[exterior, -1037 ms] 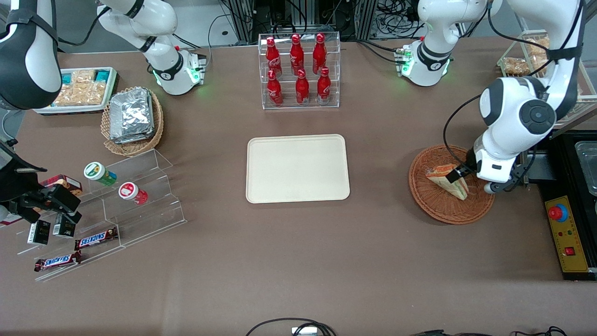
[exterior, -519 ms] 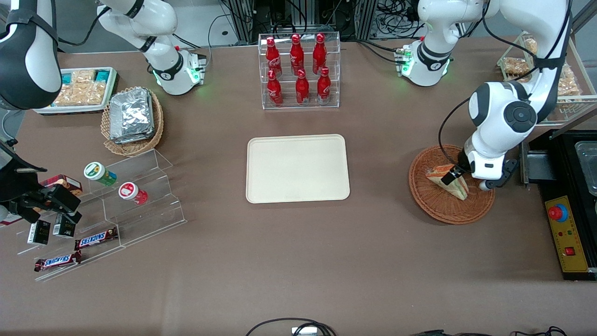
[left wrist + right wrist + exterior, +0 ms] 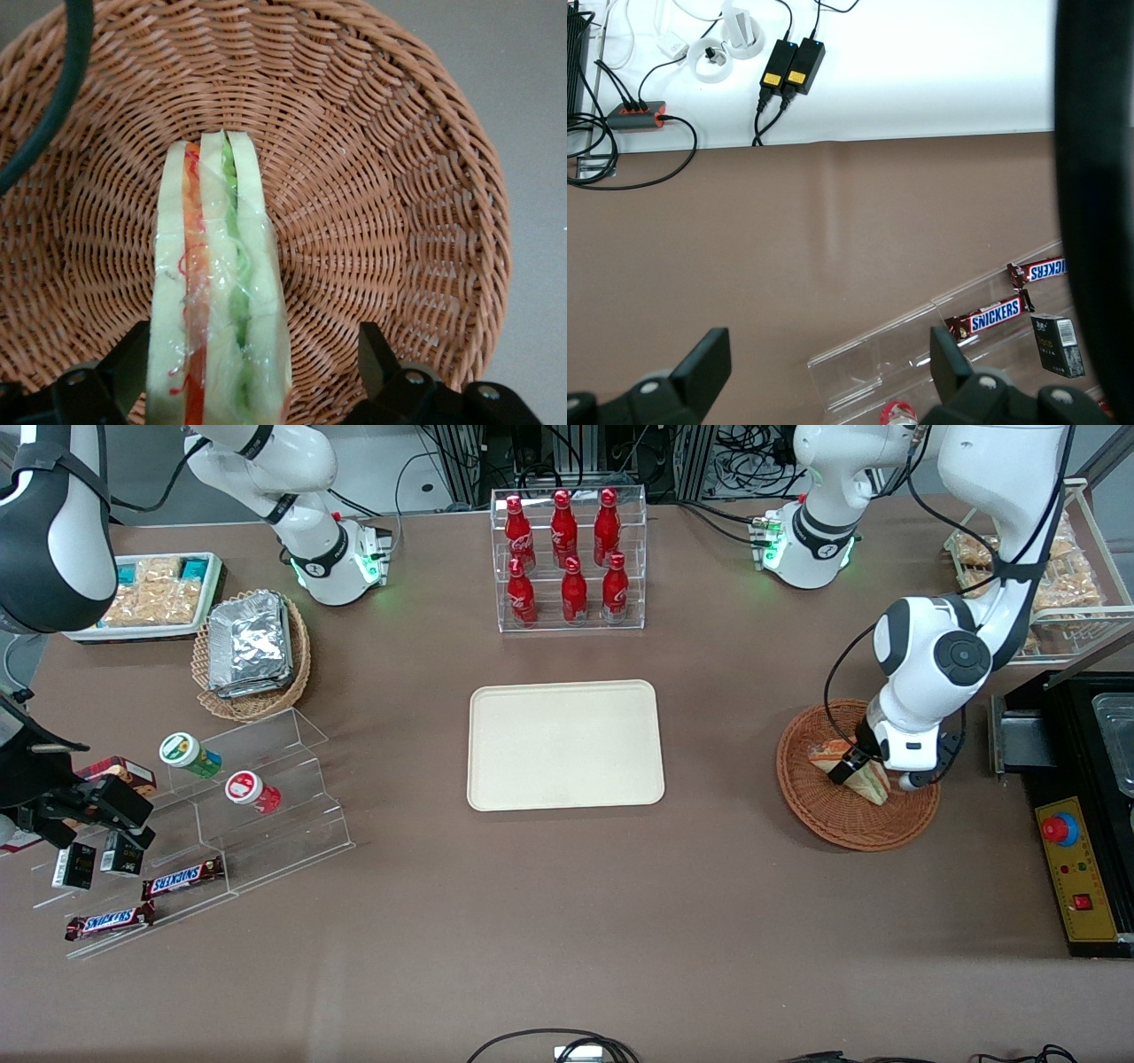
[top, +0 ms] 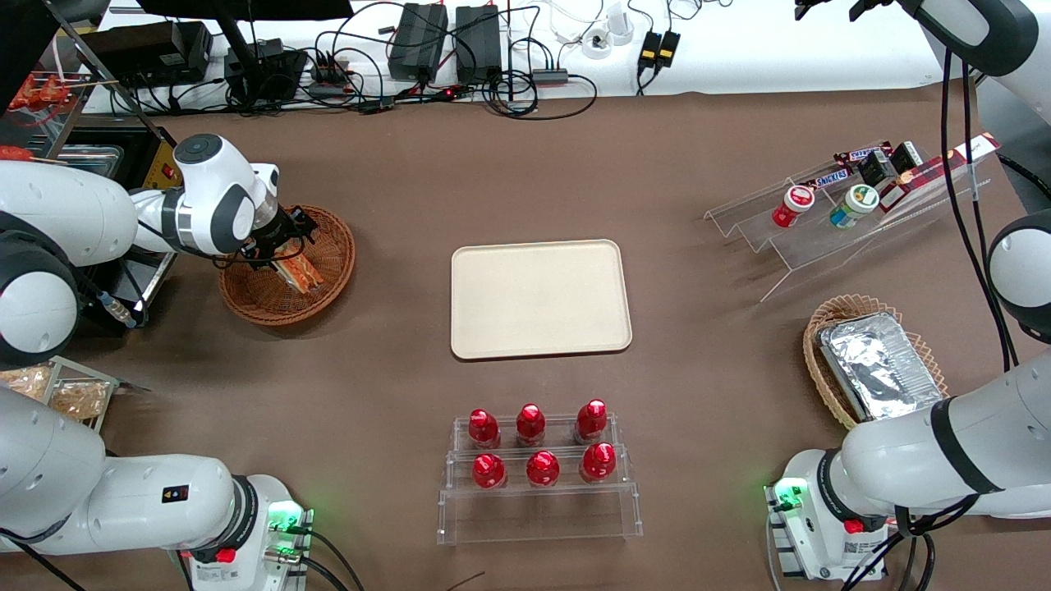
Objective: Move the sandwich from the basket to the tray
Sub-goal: 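Lower the left gripper and close it on the sandwich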
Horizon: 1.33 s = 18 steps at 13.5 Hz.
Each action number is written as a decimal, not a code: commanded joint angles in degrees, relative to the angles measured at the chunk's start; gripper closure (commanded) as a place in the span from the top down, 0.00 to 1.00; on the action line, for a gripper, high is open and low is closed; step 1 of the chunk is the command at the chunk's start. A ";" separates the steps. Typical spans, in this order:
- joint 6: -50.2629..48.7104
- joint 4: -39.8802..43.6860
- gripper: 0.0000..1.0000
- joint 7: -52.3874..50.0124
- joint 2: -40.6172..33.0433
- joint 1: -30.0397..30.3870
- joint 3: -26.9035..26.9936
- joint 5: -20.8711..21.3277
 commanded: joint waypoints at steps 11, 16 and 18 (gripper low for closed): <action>-2.81 0.32 0.00 -0.47 -3.24 -0.14 0.26 1.78; -18.97 9.09 0.00 8.83 -8.08 -0.49 -0.09 4.95; -26.18 15.32 0.00 12.00 -7.91 -0.67 -1.74 4.69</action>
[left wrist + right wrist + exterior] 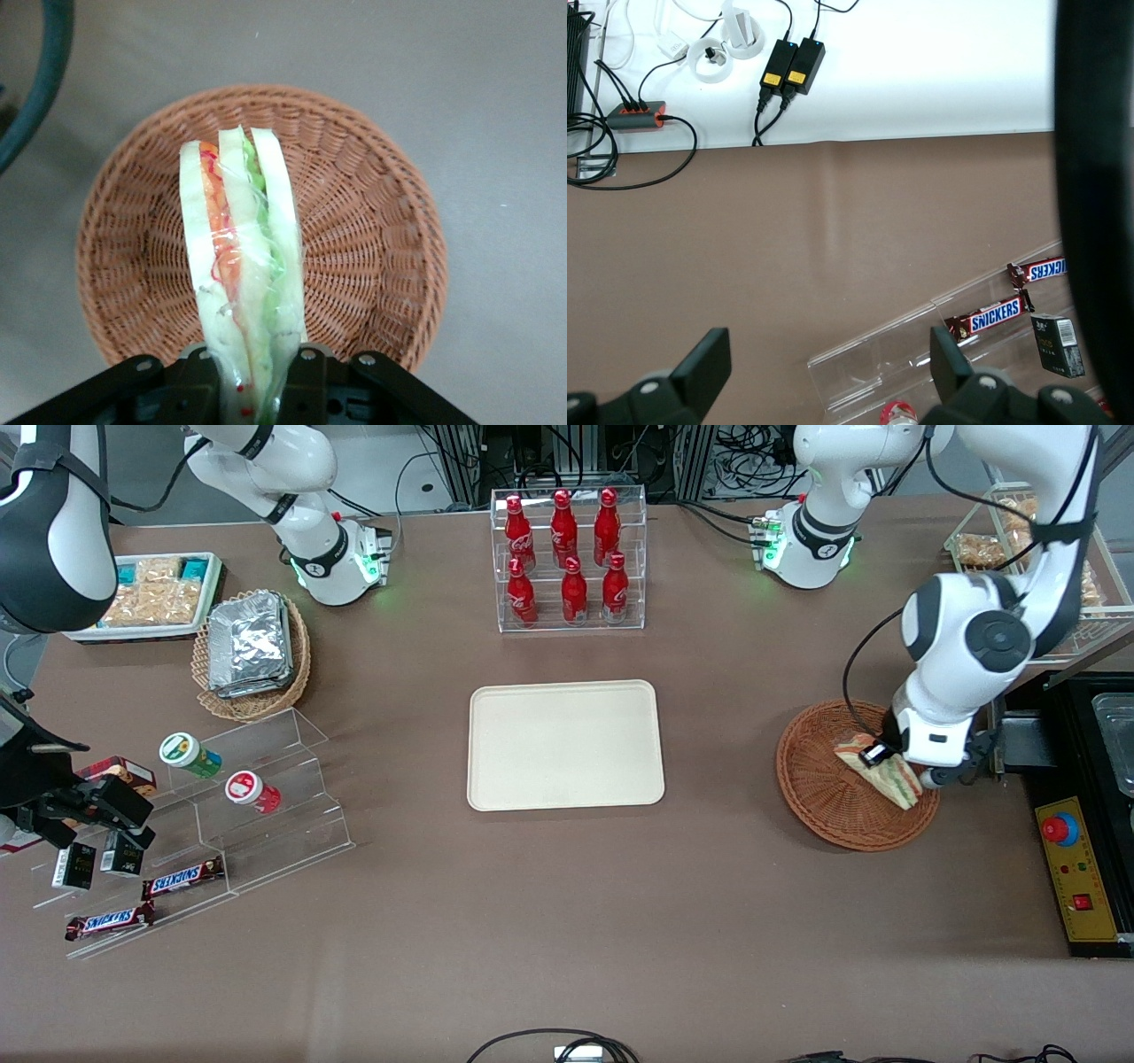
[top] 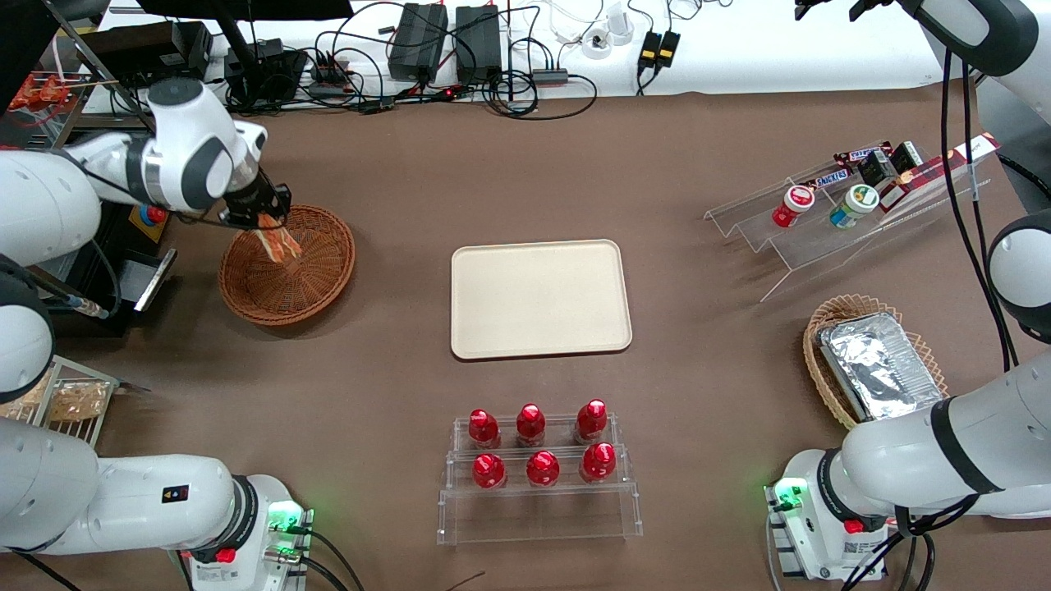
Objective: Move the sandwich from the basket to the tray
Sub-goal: 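Lift the sandwich and carry it over the cream tray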
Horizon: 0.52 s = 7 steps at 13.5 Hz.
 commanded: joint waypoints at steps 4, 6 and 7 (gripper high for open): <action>-10.78 11.21 0.00 2.81 0.59 -0.62 -9.21 -0.29; -10.70 11.82 0.00 2.64 1.28 -0.62 -13.61 -0.29; -10.61 12.44 0.00 2.63 1.72 -0.62 -15.46 -0.29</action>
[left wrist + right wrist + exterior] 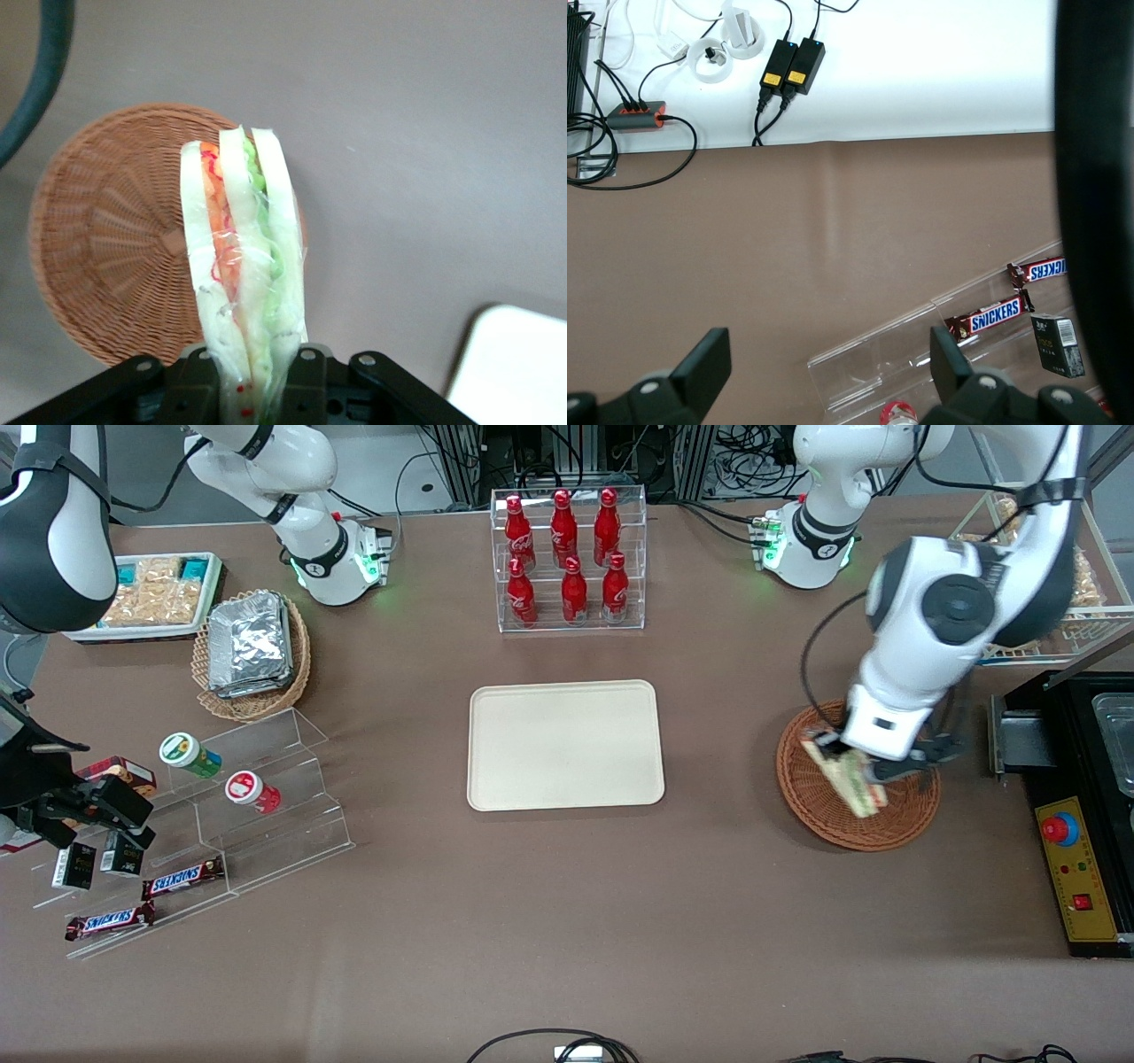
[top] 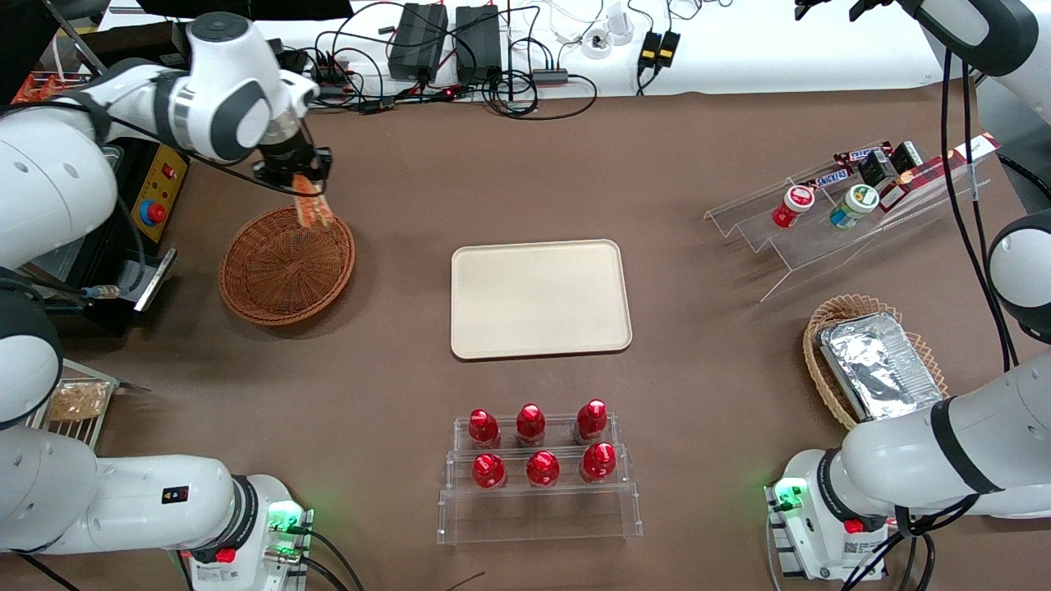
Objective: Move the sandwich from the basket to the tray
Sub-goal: 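Lift the sandwich and carry it over the cream tray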
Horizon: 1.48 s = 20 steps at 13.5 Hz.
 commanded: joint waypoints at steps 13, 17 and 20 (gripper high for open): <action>10.46 4.16 0.00 -9.89 17.23 -5.11 -22.59 3.33; 13.52 3.73 0.00 -16.75 22.59 -9.51 -22.50 11.22; 13.80 3.64 0.00 -22.90 26.90 -11.09 -22.41 20.72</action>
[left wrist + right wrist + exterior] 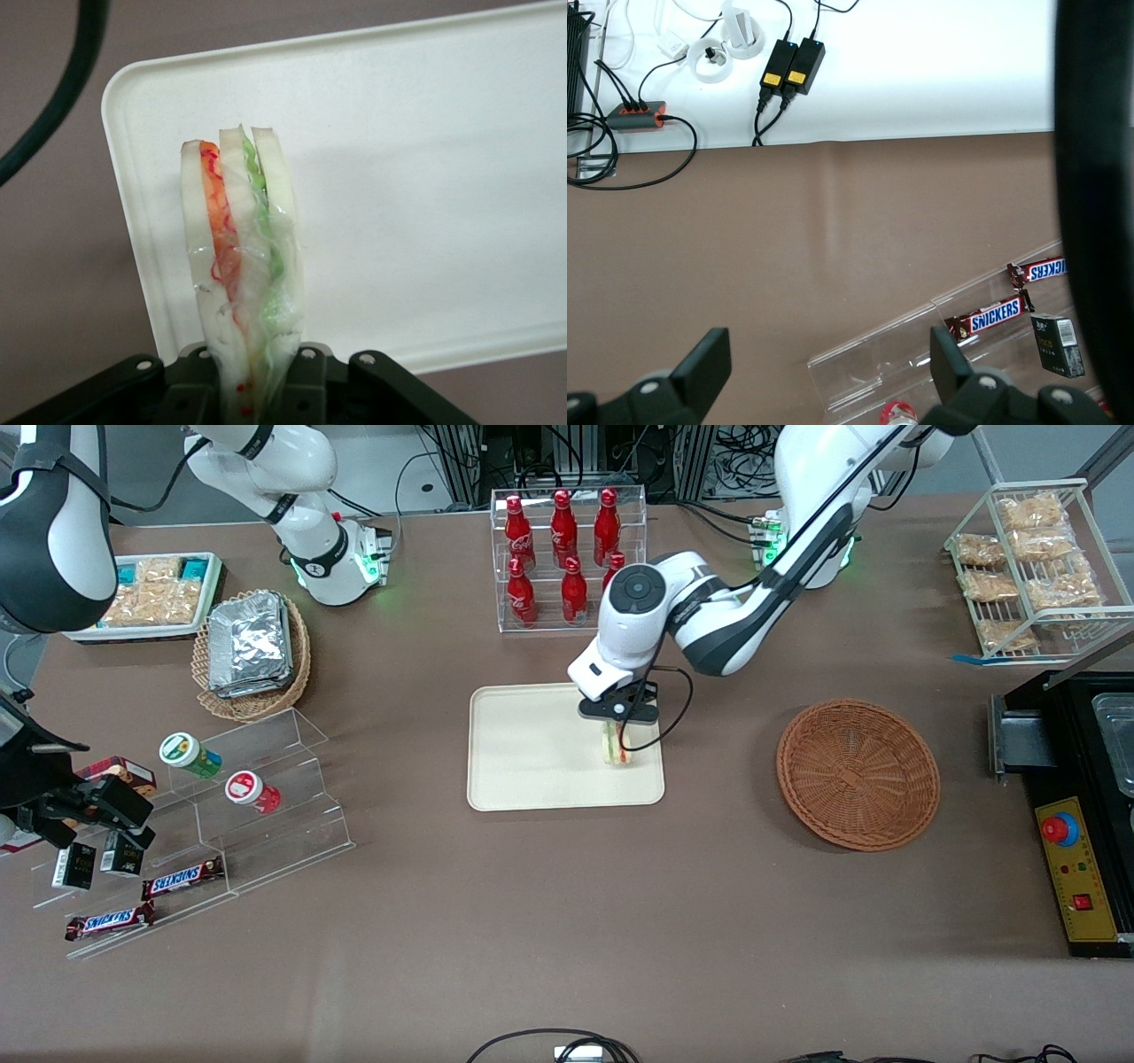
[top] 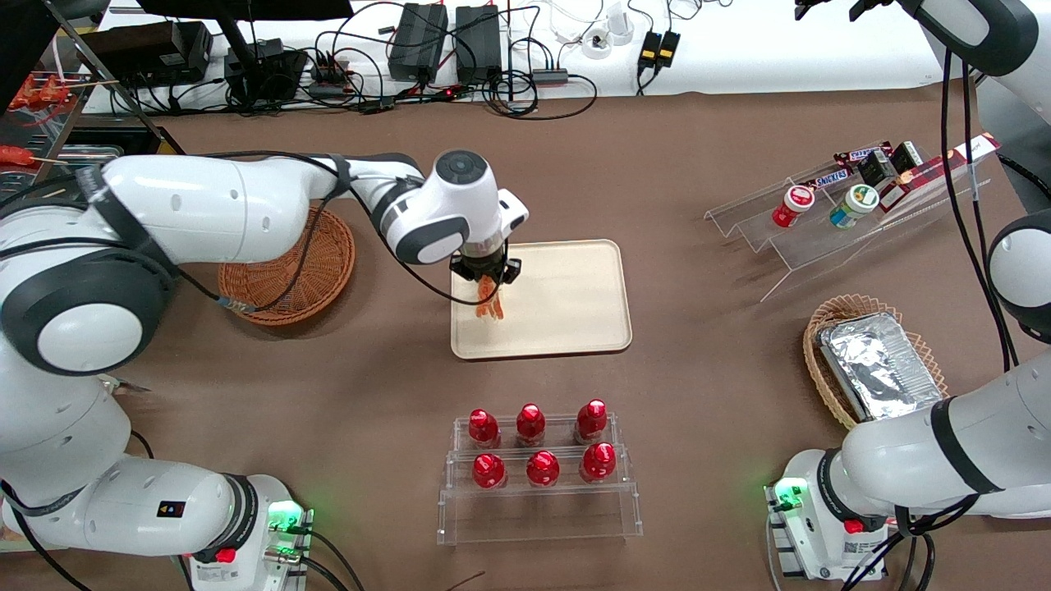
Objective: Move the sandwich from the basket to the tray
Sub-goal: 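Lower the sandwich onto the tray and open the left gripper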
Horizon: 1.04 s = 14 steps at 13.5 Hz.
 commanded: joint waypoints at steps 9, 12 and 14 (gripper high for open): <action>0.24 1.36 0.92 -5.98 7.68 -1.59 0.16 9.63; -0.20 2.15 0.99 -6.07 6.90 -1.07 0.16 9.54; -3.95 4.95 0.99 -6.24 5.93 -0.54 0.16 8.76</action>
